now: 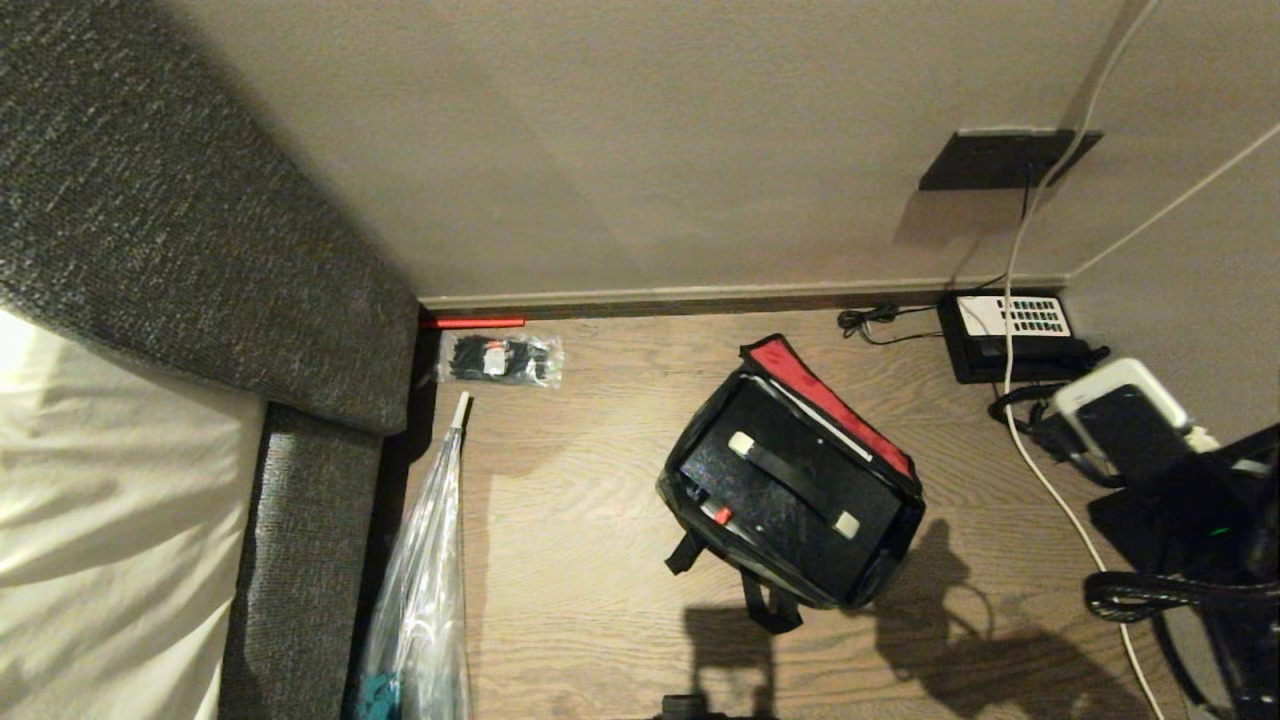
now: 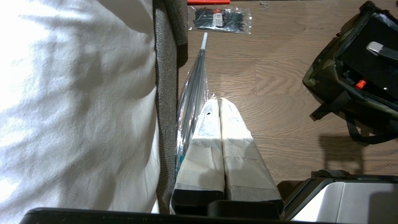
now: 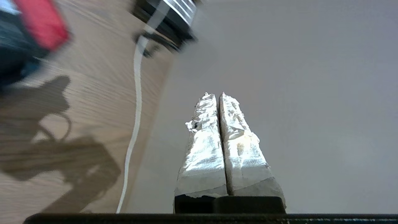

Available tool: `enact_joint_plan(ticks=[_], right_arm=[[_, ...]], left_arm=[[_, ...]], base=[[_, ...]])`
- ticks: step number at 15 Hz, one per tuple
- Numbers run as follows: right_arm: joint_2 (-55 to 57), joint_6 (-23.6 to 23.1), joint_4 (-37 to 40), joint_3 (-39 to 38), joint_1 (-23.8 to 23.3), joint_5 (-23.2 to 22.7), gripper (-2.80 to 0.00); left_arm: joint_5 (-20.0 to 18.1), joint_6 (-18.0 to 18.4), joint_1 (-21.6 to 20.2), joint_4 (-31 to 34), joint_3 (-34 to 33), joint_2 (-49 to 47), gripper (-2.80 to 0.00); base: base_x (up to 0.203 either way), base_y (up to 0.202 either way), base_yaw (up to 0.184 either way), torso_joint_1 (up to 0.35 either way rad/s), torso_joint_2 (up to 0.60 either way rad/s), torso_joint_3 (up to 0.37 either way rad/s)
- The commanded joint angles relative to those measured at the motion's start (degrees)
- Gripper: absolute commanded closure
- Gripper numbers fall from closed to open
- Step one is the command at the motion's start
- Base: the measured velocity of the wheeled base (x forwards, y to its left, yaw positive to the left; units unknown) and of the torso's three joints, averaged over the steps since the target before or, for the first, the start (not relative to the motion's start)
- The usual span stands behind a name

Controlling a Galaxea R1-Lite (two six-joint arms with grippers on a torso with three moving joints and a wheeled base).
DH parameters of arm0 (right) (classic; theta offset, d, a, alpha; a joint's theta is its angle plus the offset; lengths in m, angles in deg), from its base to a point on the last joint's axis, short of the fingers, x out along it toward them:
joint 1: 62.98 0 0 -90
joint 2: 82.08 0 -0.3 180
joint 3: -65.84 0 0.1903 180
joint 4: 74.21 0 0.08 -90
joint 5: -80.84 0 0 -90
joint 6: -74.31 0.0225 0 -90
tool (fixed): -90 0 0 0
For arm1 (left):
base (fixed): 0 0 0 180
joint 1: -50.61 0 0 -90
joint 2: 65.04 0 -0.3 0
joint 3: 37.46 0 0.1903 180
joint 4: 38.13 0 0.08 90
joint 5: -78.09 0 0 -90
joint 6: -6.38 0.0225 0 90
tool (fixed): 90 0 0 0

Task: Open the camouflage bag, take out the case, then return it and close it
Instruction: Close the top of the storage box

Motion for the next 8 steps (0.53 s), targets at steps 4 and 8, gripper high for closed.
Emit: enact_joint_plan(ticks=[4,8], right_arm=[[-36.83,7.36,31.87,0.1,-22.43,-22.53,0.0],[-57.37,21.51,52.53,-4.44,-36.84,-57.16,0.0]], left_arm=[[-0.01,-0.04,-0.09,0.0,-0.01,0.0,0.0],[-0.01,0.07,0.0,0.0,-0.01,0.0,0.0]], base=[[0.0,0.0,0.0,0.0,0.0,0.0],[0.0,0.0,0.0,0.0,0.0,0.0]])
